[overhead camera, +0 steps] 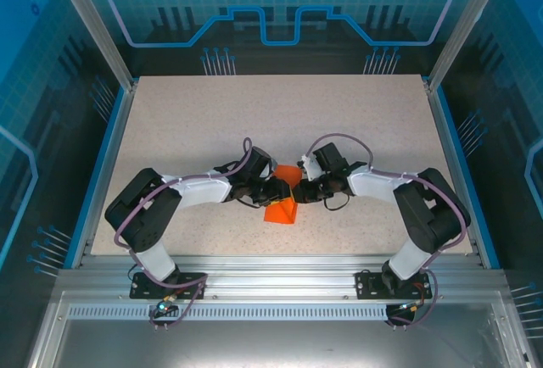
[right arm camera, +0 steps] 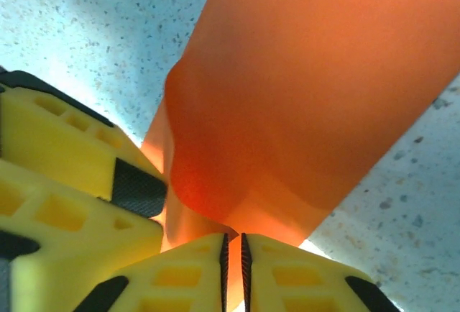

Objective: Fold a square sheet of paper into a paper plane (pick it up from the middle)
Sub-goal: Fold the triangle a second time at the center of the table.

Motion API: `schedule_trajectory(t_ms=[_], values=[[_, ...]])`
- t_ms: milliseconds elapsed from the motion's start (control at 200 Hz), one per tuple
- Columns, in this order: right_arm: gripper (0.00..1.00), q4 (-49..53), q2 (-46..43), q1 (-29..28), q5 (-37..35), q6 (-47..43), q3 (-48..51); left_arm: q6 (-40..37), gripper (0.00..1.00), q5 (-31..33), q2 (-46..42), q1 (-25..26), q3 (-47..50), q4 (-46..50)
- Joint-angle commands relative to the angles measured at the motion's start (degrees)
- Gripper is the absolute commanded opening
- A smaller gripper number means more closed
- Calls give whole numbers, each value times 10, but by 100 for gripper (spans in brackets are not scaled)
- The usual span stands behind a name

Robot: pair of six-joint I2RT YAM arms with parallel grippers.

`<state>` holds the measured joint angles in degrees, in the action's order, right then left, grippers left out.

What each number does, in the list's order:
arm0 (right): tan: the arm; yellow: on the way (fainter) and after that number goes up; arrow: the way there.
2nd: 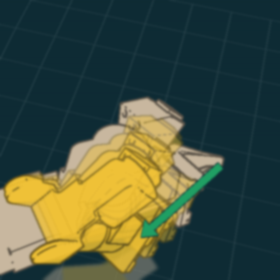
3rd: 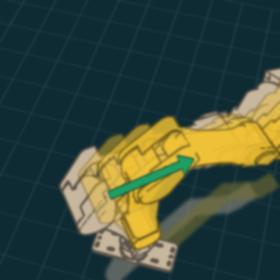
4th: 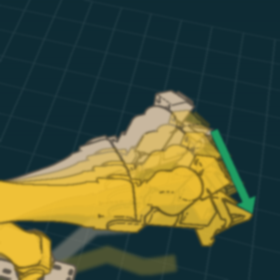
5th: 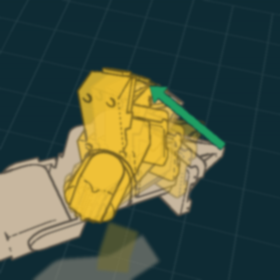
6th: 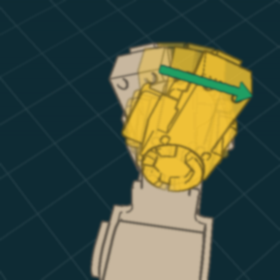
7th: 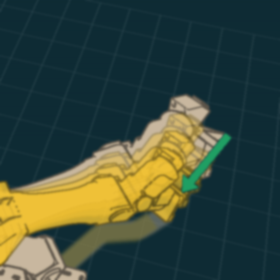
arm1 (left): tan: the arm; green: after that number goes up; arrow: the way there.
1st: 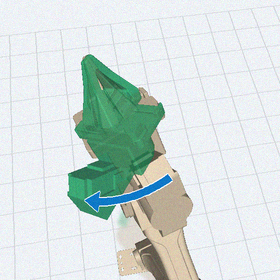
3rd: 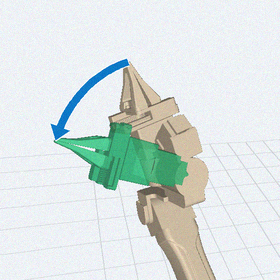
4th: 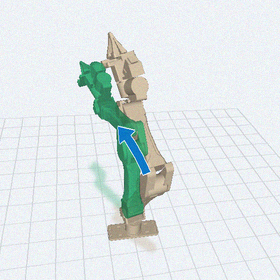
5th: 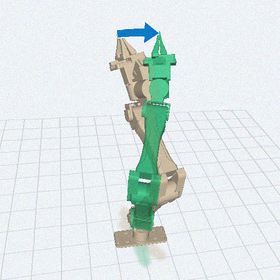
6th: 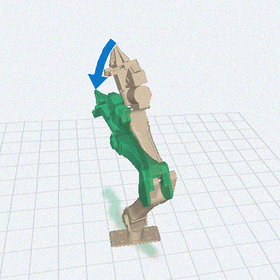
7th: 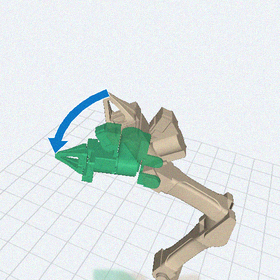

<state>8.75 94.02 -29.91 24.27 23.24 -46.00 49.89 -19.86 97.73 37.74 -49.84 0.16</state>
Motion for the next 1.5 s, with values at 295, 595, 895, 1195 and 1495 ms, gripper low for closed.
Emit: schedule_trajectory(t_ms=[295, 595, 895, 1195, 1495], values=[[27, -77, -38, 30, 91, 52, 55, 15, 34, 12, -2, 4, -4, -12], [35, -92, -92, 34, 66, 77, 99, 23, 34, 22, -2, 4, -6, -10], [46, -121, -128, 32, 86, 97, 129, 27, 35, 24, -6, 4, -3, -15], [46, -139, -104, 16, 86, 101, 124, 31, 35, 24, -7, 4, -3, -14], [33, -166, -63, 12, 91, 108, 111, 29, 35, 24, -12, 4, -4, -10]])
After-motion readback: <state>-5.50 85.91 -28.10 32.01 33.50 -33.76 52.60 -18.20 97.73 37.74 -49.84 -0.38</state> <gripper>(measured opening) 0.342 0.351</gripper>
